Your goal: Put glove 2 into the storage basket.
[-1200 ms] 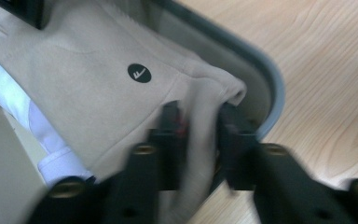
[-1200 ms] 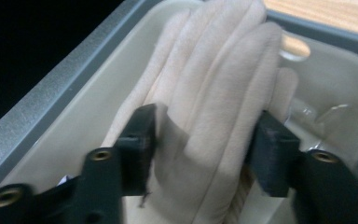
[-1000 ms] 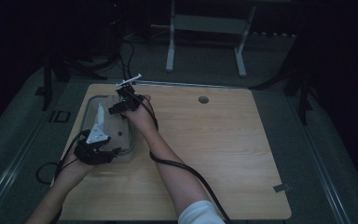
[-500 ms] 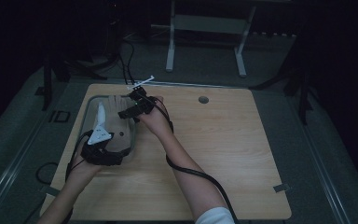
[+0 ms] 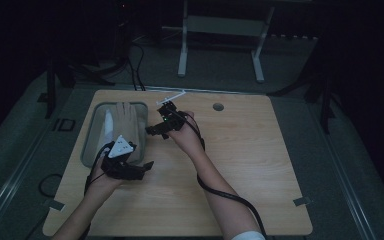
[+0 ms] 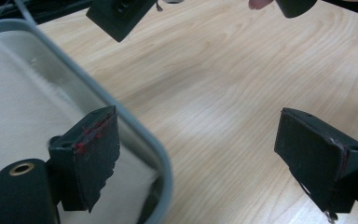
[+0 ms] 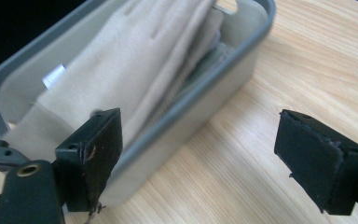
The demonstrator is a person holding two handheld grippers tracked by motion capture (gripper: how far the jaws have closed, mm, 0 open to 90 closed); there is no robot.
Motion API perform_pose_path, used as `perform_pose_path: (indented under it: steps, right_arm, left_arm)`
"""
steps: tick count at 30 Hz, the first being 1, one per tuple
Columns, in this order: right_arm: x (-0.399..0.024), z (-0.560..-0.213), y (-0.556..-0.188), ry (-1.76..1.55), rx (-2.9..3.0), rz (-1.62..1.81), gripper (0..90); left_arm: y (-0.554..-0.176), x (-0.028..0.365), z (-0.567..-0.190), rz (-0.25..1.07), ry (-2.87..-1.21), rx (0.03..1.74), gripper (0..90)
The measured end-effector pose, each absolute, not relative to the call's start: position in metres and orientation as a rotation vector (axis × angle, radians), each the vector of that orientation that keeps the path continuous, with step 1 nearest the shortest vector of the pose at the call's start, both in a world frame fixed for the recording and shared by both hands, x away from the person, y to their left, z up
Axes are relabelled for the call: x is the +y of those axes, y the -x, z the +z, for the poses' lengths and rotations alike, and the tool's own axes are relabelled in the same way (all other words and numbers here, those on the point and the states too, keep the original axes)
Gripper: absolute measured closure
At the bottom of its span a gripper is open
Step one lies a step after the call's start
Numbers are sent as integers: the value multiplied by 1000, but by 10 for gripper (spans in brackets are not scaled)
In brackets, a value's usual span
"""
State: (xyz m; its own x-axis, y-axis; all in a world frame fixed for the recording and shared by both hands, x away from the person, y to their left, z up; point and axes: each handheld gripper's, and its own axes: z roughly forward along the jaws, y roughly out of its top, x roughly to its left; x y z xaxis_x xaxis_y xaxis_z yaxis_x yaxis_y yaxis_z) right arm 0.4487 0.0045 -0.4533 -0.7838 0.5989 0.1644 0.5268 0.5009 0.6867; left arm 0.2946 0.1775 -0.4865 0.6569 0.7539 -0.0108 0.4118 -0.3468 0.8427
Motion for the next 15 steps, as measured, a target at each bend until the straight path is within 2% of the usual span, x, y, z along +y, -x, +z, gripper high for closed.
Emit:
perform_pose_path:
  steps: [15]
  right_arm:
    - [-46,-475,-439,-1051,2608,1137,152]
  left_arm:
    - [-298,144,-500,422,-2015,828,144]
